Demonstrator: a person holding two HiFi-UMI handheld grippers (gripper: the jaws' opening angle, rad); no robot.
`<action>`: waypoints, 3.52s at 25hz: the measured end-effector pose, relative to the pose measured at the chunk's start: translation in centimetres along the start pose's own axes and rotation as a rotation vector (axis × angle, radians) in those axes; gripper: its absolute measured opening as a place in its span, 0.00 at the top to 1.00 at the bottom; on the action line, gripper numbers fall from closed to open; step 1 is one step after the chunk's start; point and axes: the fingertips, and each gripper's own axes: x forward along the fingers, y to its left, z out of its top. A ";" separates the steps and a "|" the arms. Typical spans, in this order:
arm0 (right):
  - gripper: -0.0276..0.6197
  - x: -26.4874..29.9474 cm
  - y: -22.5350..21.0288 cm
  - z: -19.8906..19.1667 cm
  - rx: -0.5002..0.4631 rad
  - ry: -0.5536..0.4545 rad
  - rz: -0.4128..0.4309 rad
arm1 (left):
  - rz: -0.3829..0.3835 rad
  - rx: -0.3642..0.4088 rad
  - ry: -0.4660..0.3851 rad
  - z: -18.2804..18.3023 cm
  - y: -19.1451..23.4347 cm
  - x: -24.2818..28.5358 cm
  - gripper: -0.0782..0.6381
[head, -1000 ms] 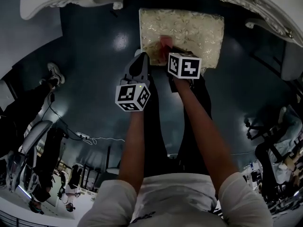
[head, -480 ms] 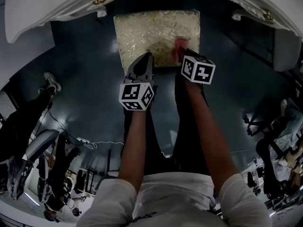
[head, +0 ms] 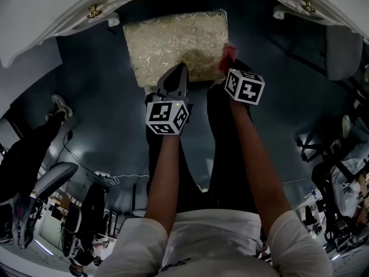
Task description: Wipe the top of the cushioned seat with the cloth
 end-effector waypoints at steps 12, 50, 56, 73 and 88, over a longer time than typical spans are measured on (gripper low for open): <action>0.92 -0.4 -1.1 0.2 0.182 -0.030 0.029 | 0.031 -0.062 -0.023 0.7 2.8 -3.3 0.87; 0.92 4.4 23.5 -6.1 -0.103 0.215 0.313 | 0.087 -0.066 -0.013 2.4 12.6 -7.9 0.87; 0.92 2.4 14.4 -4.3 -0.081 0.181 0.258 | 0.045 -0.059 0.005 1.0 7.3 -4.3 0.87; 0.92 0.5 -3.1 -4.5 0.075 0.147 0.074 | -0.030 -0.003 0.042 -1.4 -0.9 0.6 0.87; 0.92 -1.8 9.6 -1.0 0.084 -0.016 0.232 | 0.051 -0.040 -0.010 -0.1 6.2 -6.1 0.87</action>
